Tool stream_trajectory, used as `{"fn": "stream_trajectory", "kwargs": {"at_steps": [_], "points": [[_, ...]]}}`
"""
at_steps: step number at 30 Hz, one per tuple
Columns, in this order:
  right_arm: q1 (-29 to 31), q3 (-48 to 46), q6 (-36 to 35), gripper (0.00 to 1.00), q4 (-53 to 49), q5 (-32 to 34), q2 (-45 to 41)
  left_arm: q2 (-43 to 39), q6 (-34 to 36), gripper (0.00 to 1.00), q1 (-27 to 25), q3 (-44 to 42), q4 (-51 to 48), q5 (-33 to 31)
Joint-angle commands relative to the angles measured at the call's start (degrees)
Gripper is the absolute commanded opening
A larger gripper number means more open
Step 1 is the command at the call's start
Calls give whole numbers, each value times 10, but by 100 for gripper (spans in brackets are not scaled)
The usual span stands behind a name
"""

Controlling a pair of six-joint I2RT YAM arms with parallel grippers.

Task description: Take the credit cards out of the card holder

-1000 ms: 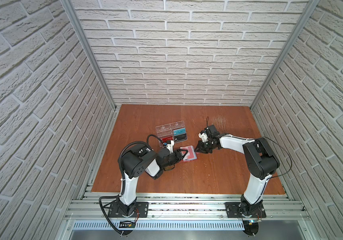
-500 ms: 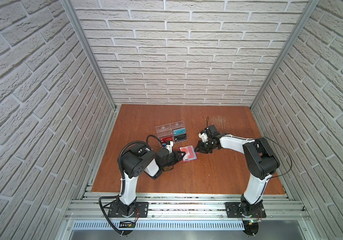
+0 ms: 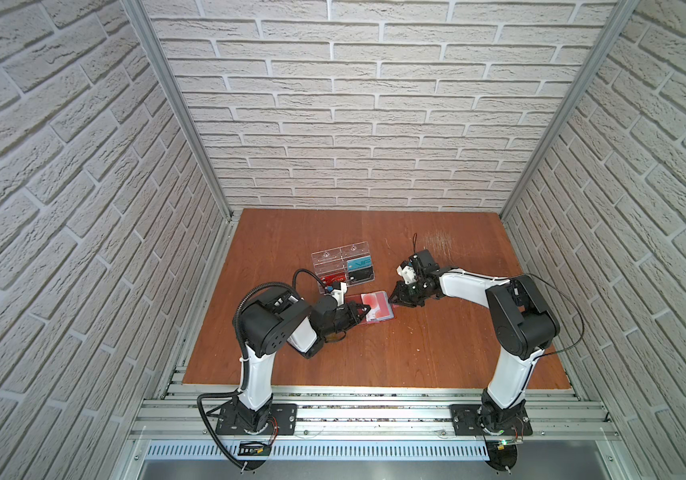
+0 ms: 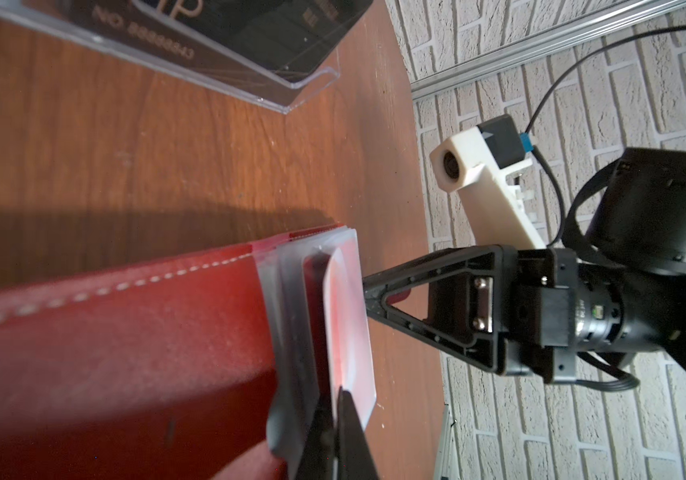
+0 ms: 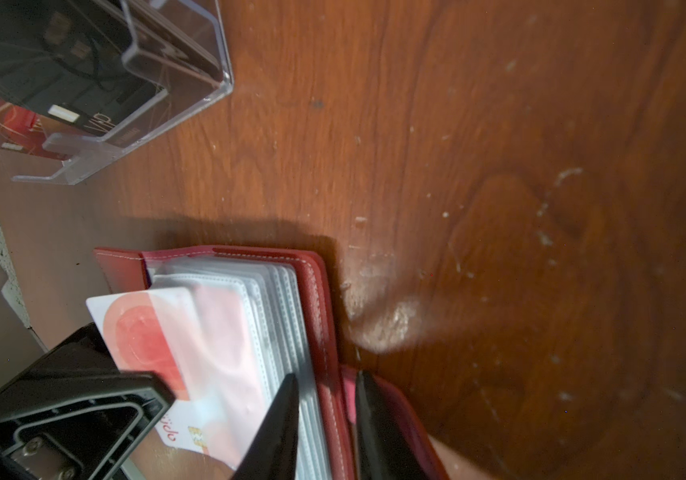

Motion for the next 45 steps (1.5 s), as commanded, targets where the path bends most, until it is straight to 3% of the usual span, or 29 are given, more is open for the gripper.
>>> {"fn": "stream_trajectory", "kwargs": {"at_steps": [1, 15, 21, 27, 32, 38, 43, 45], "points": [[6, -12, -7, 27, -42, 2, -16, -23, 31, 0, 5, 0, -36, 8], [5, -3, -23, 31, -71, 10, -34, -144, 112, 0, 26, 30, -259, 50], [5, 0, -22, 39, -71, -2, -55, -231, 189, 0, 30, 86, -467, 50], [5, 14, -25, 49, -89, -10, -88, -310, 300, 0, 38, 194, -724, 17], [6, 29, -30, 65, -112, -17, -116, -345, 395, 0, 63, 302, -894, -32], [12, 60, -40, 90, -145, -27, -158, -334, 552, 0, 99, 417, -1023, -86], [20, 111, -70, 94, -180, -33, -180, -322, 716, 0, 127, 467, -1048, -169], [20, 131, -76, 94, -191, -42, -178, -318, 781, 0, 138, 469, -1033, -160]]}}
